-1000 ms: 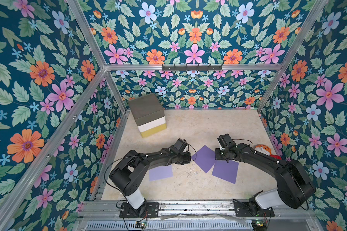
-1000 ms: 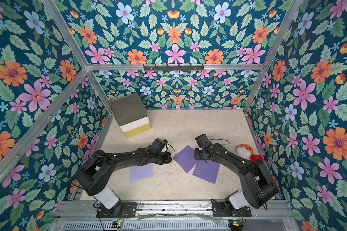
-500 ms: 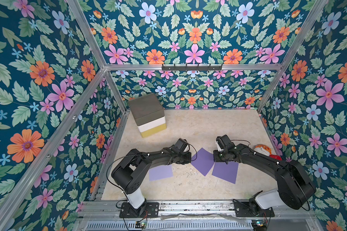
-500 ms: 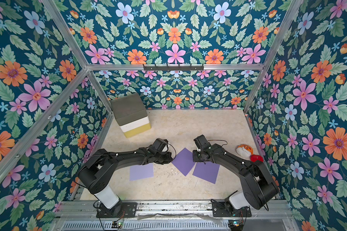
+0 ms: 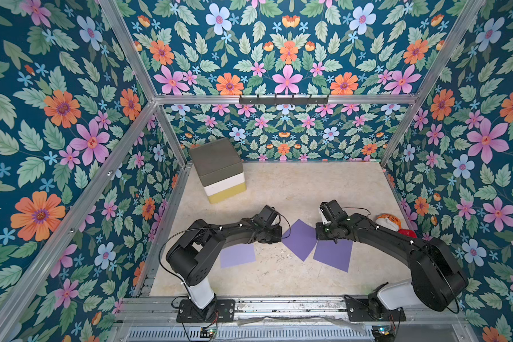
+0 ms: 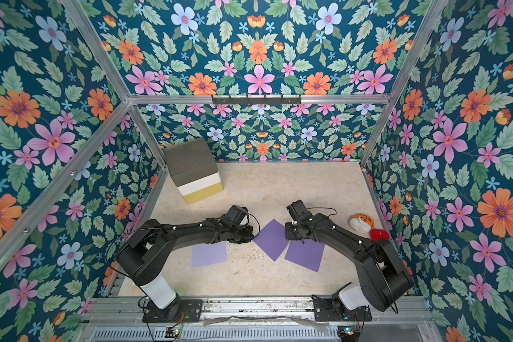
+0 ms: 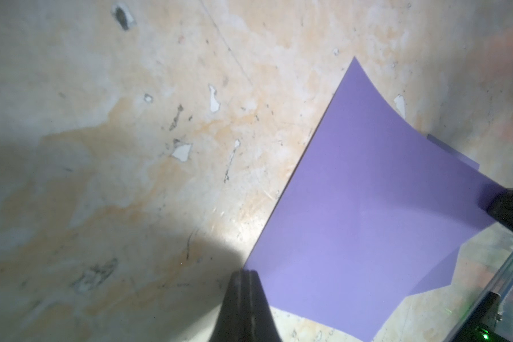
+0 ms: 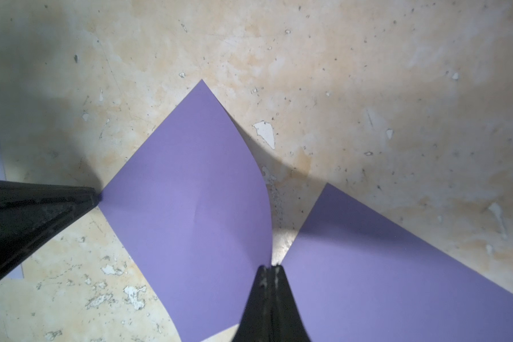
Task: Fold the square paper diagonally
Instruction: Fold the paper at the center of the board.
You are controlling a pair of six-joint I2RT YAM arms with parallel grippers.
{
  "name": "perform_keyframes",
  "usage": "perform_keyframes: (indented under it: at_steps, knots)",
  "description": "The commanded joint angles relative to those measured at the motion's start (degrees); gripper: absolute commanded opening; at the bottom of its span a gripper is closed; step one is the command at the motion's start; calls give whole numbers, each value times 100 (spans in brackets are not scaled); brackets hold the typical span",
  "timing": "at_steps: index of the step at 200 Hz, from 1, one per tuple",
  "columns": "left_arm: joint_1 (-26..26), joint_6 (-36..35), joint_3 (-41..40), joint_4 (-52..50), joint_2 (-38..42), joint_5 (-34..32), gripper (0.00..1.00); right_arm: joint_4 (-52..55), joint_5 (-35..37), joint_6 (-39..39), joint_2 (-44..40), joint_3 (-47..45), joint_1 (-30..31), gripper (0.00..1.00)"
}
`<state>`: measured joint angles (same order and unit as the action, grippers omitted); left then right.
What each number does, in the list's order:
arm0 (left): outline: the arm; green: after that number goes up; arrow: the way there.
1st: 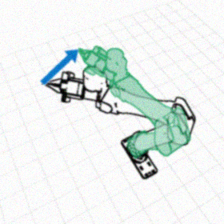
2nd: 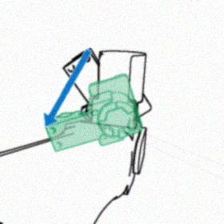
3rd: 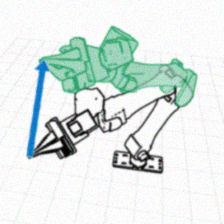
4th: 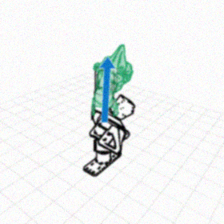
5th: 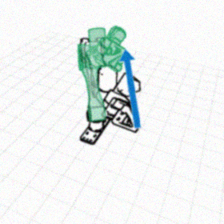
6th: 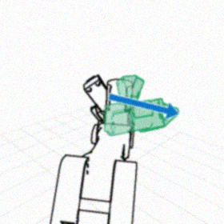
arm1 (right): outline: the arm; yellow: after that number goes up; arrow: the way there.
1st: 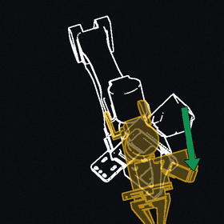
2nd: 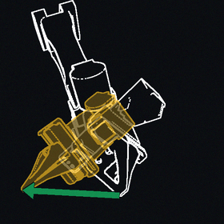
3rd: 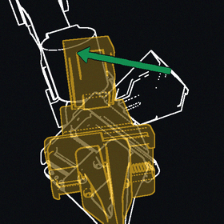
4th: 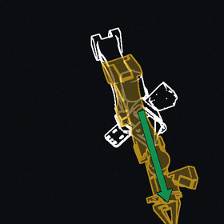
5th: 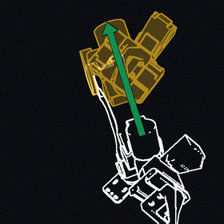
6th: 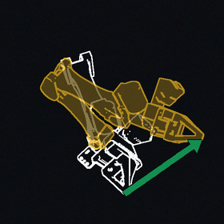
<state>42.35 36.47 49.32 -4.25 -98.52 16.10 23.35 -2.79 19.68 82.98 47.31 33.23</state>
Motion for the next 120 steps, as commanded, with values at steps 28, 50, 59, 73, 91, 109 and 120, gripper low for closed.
perform_keyframes:
  at_steps: [28,50,59,73,91,109,120]
  knots:
    - [11,-96,51,-249,-175,-201,2,-183,-181,110,-264,-9,8,0]
    - [10,-109,102,-393,-262,-335,0,-666,-695,304,-440,-97,8,0]
    - [10,-92,104,-402,-298,-312,0,-908,-916,432,-479,-135,8,0]
    - [11,-61,112,-401,-336,-266,0,-1397,-1270,704,-496,-217,8,0]
    - [11,-52,120,-418,-352,-247,0,-2268,-1798,1158,-477,-374,37,0]
    - [10,-55,128,-425,-352,-256,0,-3114,-2058,1558,-291,-510,174,0]
    - [10,-48,138,-451,-352,-265,0,-3440,-2114,1733,-89,-511,264,0]
